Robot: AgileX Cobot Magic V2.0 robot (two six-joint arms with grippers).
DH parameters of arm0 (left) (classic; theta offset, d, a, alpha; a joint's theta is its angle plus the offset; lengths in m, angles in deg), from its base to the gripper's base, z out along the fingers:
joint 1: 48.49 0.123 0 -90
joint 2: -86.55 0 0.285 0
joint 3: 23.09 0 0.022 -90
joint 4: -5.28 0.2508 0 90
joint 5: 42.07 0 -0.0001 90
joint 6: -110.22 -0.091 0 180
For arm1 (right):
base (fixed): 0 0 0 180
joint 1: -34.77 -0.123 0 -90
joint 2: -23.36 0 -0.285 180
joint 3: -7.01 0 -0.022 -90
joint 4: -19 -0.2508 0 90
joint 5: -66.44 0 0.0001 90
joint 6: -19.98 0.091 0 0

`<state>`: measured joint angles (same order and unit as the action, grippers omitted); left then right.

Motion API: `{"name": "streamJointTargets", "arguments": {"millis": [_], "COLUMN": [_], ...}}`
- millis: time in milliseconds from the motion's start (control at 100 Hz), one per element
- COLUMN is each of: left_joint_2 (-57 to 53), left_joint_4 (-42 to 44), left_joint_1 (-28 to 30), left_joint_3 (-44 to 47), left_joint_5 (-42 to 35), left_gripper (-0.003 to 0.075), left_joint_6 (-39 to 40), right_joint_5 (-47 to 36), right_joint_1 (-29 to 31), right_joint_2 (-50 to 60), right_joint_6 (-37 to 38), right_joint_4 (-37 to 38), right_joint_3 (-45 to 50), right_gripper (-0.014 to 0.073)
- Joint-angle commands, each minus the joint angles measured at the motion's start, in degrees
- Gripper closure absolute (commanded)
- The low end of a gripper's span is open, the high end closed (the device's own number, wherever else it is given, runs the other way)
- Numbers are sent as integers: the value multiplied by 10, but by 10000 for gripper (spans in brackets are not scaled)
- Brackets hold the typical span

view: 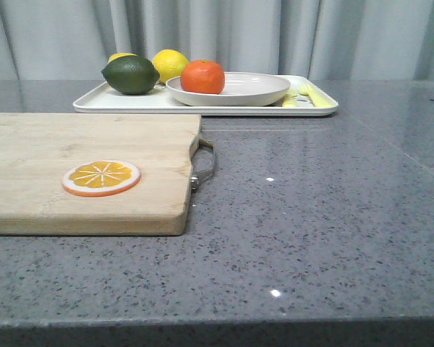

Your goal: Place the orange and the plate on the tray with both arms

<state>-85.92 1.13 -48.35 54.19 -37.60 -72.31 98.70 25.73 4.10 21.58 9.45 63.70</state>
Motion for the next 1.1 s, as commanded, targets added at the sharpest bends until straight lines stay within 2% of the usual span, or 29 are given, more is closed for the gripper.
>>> {"name": "streamJointTargets", "arguments": {"millis": [0,250,460,520,1090], "left_joint_2": [-17,-17,-17,-17,-17], "left_joint_4": [-1,-1,-1,-1,-1], "left_joint_1": [1,1,1,1,1], "left_joint_3": [13,13,13,13,13], "left_joint_5": [-45,-45,-45,-45,-45], "left_gripper": [739,739,739,739,739], "left_joint_6": [3,3,3,3,3], "right_joint_5": [-91,-290,-399,-366,-358], "right_joint_1": [2,29,63,69,76], "right_joint_2": [-4,38,108,128,132], "right_joint_6": [-7,2,116,121,121], "right_joint_4": [4,42,146,163,164], "right_joint_3": [12,123,223,220,222], "right_gripper": [652,652,652,652,652]}}
